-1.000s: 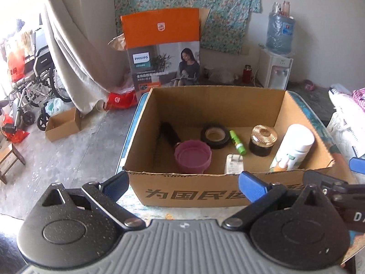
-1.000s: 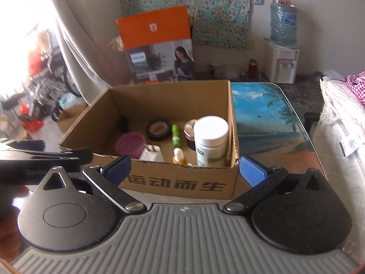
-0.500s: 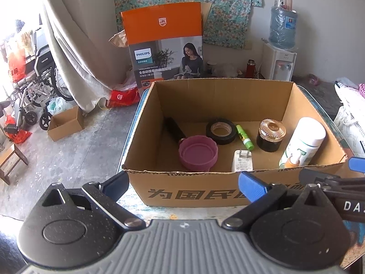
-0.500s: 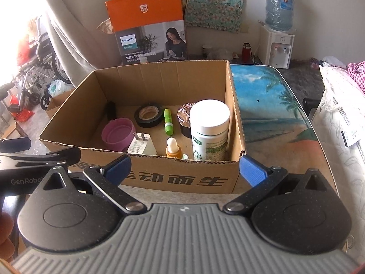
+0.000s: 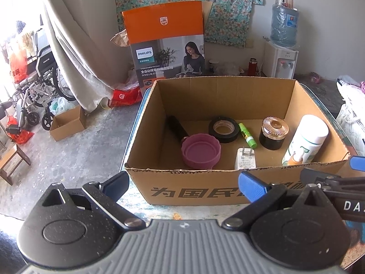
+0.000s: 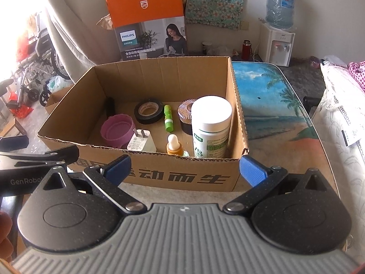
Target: Organize rigid objects
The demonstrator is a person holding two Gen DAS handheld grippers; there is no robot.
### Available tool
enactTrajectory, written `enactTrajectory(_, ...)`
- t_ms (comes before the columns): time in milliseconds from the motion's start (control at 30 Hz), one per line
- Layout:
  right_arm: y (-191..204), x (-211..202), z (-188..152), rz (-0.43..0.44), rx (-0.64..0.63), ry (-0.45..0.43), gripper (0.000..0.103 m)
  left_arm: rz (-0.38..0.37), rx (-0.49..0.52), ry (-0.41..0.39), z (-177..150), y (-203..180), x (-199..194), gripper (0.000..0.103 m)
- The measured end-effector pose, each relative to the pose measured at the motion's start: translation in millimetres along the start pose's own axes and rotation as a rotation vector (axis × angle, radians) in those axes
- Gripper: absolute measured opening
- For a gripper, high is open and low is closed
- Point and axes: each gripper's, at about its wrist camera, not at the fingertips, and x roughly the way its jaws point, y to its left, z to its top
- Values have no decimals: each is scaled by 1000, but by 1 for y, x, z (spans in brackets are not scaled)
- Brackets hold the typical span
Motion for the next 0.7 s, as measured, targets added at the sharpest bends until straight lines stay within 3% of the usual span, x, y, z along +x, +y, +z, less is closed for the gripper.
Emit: enactTrajectory(700, -1, -1, -2, -1, 8, 3, 102, -9, 5, 3, 1, -1, -2, 101)
